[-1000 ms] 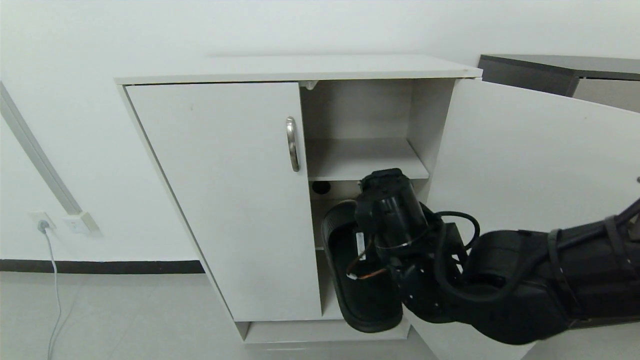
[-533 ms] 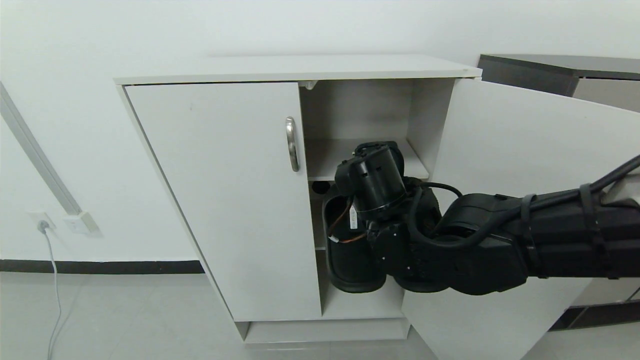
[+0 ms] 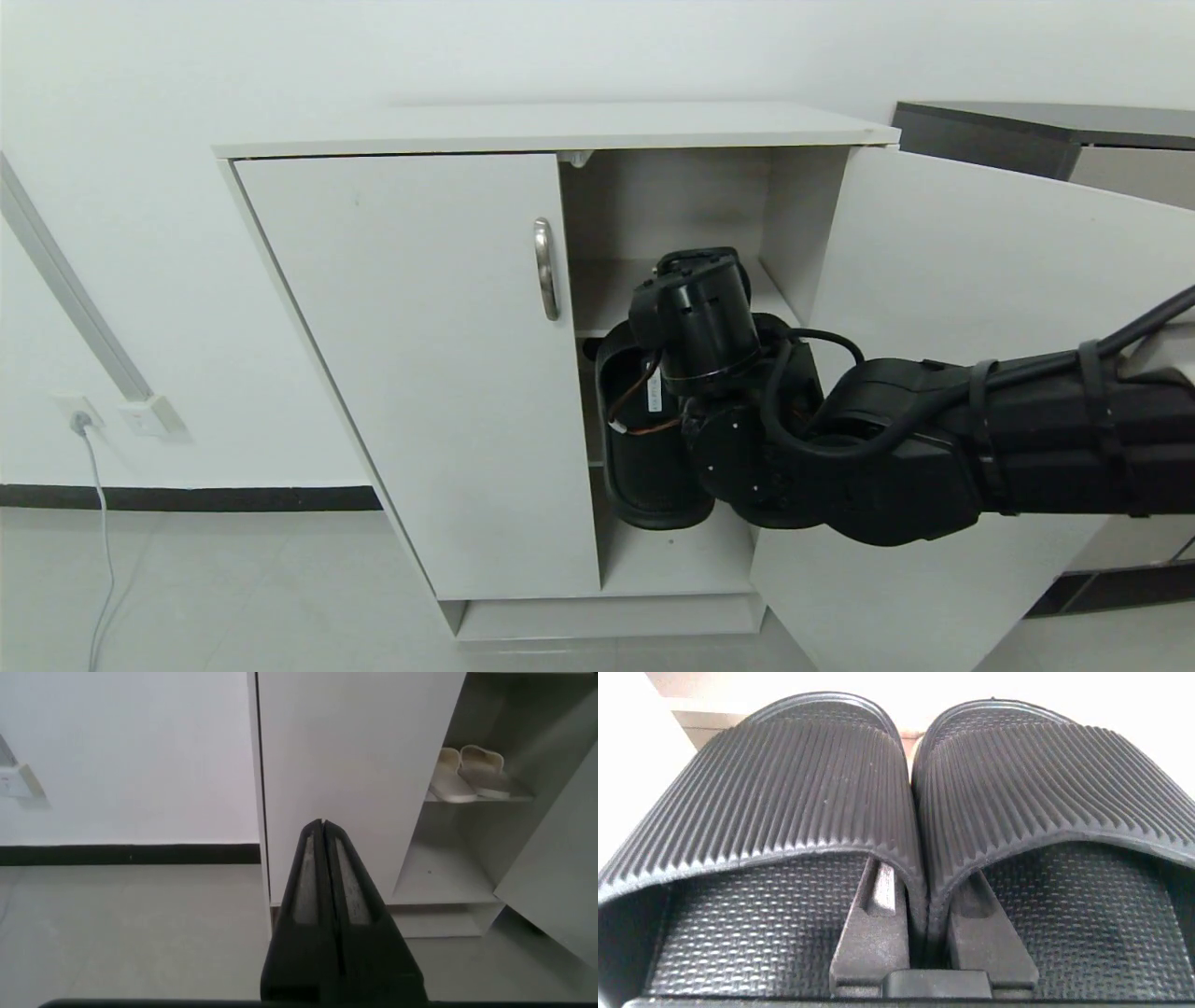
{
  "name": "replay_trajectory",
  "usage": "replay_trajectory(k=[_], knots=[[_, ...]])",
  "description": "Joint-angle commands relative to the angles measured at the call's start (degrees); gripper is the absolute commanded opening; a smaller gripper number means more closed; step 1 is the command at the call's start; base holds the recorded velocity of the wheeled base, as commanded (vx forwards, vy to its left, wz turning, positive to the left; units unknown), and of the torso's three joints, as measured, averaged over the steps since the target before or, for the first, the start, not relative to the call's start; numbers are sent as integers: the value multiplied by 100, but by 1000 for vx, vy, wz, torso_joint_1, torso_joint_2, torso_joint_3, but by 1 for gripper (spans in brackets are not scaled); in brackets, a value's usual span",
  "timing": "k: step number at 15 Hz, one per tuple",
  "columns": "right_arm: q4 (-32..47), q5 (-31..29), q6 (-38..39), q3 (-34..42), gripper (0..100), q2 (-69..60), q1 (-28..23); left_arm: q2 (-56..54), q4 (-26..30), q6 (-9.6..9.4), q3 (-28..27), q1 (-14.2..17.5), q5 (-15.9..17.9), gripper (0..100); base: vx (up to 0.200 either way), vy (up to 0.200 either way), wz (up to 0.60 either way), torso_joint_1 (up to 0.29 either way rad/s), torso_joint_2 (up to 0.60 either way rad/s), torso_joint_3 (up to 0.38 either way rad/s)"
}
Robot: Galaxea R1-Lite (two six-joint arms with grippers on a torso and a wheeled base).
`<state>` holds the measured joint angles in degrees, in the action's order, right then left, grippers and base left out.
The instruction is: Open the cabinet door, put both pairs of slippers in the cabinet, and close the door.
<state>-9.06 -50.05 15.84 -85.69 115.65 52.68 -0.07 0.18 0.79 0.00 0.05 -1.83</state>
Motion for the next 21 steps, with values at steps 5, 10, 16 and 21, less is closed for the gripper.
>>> replay_trajectory(k=[5,10,16,21], knots=[[-8,-4,7,26,0,-8,6,7,-1,0,0,4,-2,0,200,0,0,-1,4,4],[-8,-4,-2,26,0,1,-3,7,-1,9,0,4,-2,0,200,0,0,1,2,2],[-527,57,-274,-18,0,291,-161,7,-1,17,0,4,-2,0,33,0,0,0,0,0],[-457,444,-432,-721,0,660,-486,7,-1,17,0,4,-11,0,0,0,0,0,0,0]])
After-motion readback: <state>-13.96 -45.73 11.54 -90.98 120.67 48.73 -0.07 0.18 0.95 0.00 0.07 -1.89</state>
